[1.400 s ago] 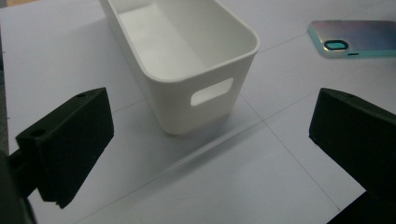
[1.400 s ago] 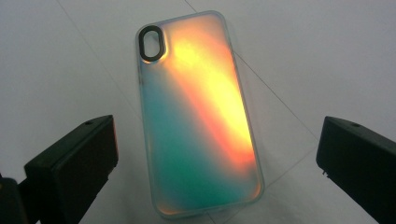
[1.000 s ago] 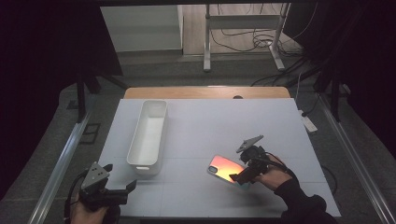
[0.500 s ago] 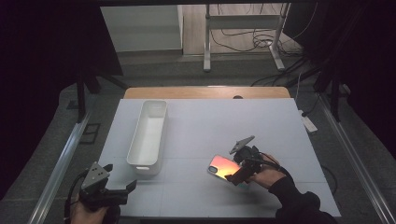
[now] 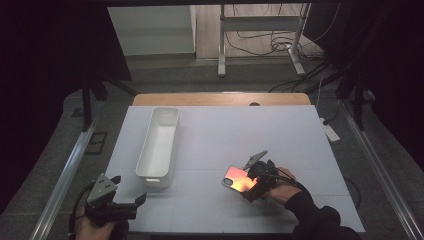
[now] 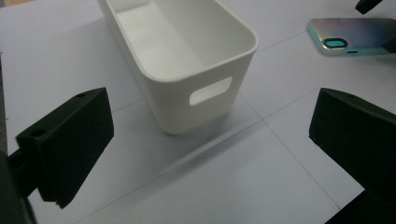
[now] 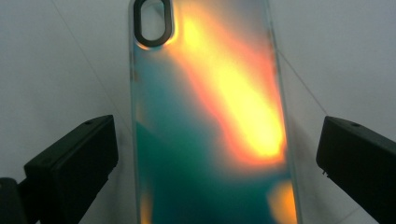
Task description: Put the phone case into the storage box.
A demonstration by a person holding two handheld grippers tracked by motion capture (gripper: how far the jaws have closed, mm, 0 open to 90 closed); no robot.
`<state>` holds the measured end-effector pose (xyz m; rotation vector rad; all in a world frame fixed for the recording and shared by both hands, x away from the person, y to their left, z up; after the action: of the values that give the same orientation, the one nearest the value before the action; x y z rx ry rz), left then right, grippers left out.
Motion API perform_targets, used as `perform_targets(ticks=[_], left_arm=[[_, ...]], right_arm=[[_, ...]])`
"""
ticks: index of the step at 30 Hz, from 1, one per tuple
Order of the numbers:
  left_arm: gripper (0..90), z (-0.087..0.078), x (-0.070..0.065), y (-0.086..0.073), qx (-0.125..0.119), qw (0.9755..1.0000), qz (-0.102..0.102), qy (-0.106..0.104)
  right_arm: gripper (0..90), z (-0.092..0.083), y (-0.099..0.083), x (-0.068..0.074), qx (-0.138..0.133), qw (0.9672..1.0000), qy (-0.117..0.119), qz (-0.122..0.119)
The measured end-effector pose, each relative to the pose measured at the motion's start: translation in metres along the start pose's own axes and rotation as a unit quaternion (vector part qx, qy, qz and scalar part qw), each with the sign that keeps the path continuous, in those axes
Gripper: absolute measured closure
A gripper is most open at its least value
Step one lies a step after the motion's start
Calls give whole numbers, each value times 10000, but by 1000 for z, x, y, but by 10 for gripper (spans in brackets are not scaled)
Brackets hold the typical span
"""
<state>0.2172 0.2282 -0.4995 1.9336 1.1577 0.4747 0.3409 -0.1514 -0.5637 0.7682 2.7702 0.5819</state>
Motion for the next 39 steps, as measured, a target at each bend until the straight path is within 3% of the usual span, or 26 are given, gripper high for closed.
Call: perform_targets(ticks=[4, 17, 22, 39], left_arm=[[4, 0, 0, 0, 3, 10000, 3, -3], [6, 1, -1, 0, 27, 10000, 32, 14], [6, 1, -1, 0, 28, 10000, 36, 10], [8, 3, -3, 1, 128, 9998, 160, -60]], right_arm=[[0, 7, -4, 2, 120, 9999, -1, -101], [3, 7, -5, 3, 109, 9999, 11, -105], [158, 0, -5, 2, 59, 9997, 88, -201], [165, -2, -5, 2, 1, 9999, 76, -120]])
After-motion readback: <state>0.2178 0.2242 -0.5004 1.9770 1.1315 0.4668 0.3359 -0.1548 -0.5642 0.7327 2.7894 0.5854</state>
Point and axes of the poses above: each handheld gripper's, and its own axes: z roughly forward along the jaws, y roughly out of its top, x roughly to its left, the point moved 6 cm from there along z, roughly forward along the jaws, and after that the axes turned 4 degrees about -y, right-handed, at the moved point
